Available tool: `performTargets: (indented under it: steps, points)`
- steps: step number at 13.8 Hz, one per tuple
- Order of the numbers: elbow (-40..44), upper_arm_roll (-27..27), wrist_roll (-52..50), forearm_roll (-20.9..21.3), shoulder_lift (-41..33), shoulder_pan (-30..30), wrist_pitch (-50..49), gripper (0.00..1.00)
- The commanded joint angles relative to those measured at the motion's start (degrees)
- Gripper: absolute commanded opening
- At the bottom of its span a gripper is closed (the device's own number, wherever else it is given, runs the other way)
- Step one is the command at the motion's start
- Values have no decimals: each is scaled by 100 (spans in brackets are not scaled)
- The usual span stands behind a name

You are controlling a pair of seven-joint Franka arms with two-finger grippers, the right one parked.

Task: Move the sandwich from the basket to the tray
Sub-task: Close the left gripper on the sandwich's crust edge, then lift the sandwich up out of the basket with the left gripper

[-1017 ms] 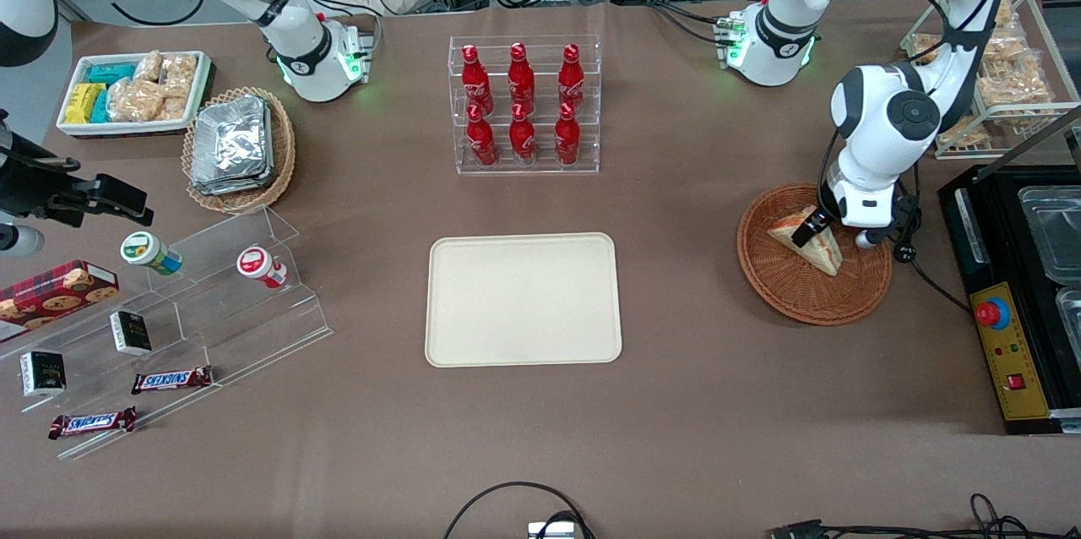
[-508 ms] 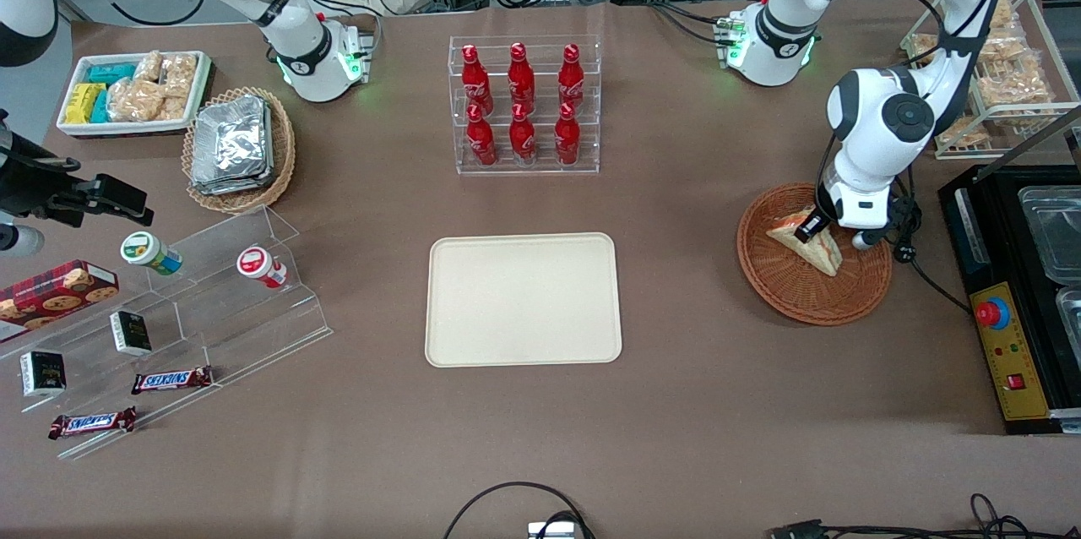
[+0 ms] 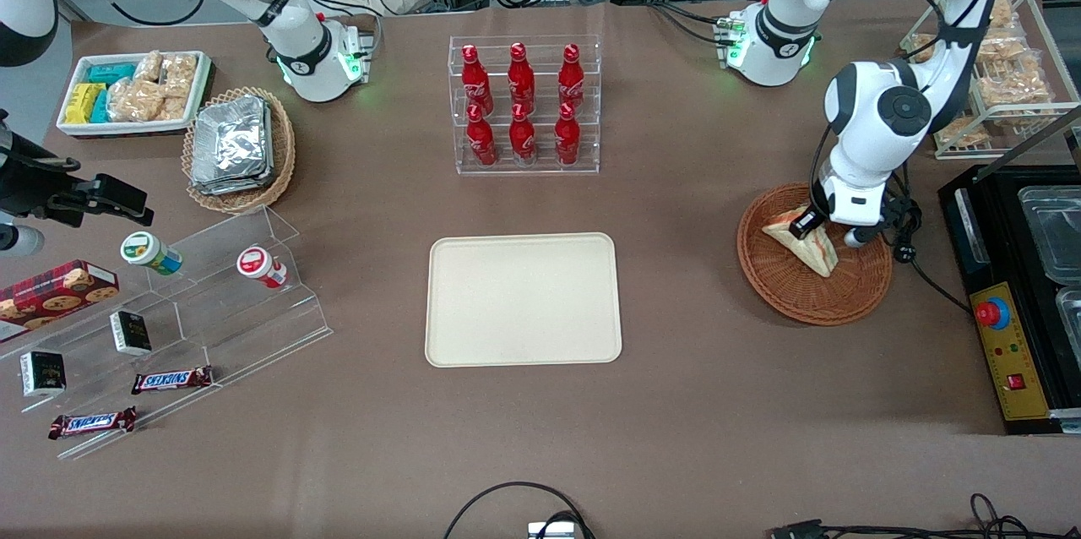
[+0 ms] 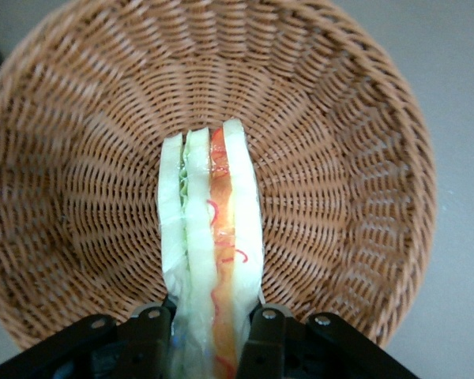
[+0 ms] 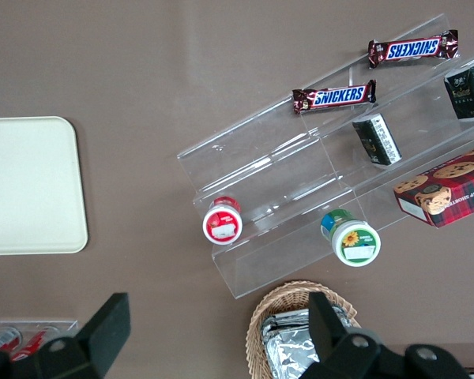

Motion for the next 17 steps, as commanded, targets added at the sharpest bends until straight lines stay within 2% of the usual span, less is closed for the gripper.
performTargets:
  steps: [1,5,9,13,17]
  points:
    - [103,42,627,73,-583,-41,-617,30]
    - [516,50,2136,73,-838,-23,-1444,30]
    - [894,68,3659,73,-936,-6,-1778,30]
    - [1921,33,5144,73,-770,-32,-2963,33]
    - [2494,-291,4981,20,-619,-50,-3423,33]
